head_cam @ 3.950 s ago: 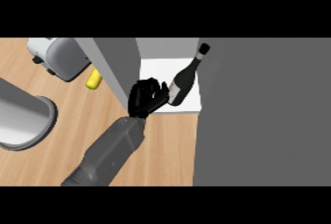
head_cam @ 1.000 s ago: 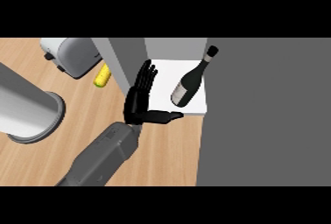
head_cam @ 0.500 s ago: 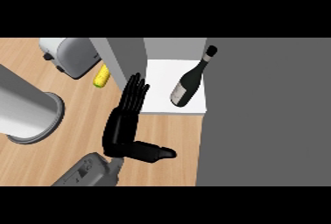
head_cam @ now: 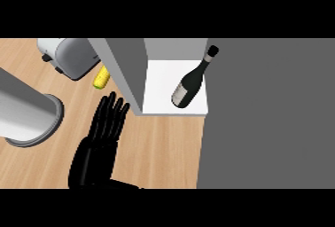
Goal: Pick up the wine, place it into the cabinet and close the cabinet
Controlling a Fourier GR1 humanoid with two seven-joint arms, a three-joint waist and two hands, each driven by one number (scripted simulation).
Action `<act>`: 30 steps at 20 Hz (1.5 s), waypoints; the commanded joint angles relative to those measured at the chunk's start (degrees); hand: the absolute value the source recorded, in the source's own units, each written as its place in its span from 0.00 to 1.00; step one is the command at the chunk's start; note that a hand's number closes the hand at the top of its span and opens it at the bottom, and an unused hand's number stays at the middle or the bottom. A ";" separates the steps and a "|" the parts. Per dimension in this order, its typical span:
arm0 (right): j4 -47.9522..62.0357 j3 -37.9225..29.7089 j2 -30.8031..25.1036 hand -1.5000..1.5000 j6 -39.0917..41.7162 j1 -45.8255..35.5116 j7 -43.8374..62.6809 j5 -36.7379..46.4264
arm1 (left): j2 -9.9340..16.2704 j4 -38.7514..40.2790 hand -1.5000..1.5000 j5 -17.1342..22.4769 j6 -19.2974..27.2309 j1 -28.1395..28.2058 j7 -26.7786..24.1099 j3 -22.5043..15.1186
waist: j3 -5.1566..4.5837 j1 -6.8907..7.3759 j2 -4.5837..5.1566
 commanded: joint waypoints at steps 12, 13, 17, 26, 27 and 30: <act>-6.76 17.06 -1.19 1.00 6.27 5.69 10.26 -6.46 | 14.57 -16.26 0.00 4.09 -8.59 27.07 -7.37 13.86 | -0.09 0.46 -0.05; -8.61 19.92 -0.67 1.00 4.75 3.45 14.02 -5.33 | 14.53 -18.49 0.00 6.30 -7.74 25.93 -4.71 16.15 | -0.10 0.38 -0.02; -11.64 29.03 3.06 1.00 -0.15 1.82 19.54 0.42 | 17.38 -21.20 0.00 7.48 -11.48 33.20 -6.78 20.91 | -0.13 0.53 -0.17; 0.45 40.37 6.06 1.00 -14.07 -15.27 19.32 14.08 | 22.07 -21.69 0.00 16.55 -25.09 44.04 -7.19 38.11 | -0.14 1.63 -0.11; 0.77 46.56 6.07 1.00 -18.66 -16.88 20.61 18.18 | 21.55 -19.46 0.00 16.19 -26.40 43.46 -7.71 37.77 | -0.22 1.28 -0.31; 6.90 45.01 6.10 1.00 -21.22 -23.34 18.78 19.67 | 21.54 -16.79 0.00 17.61 -33.34 46.98 -8.96 41.73 | -0.17 1.49 -0.15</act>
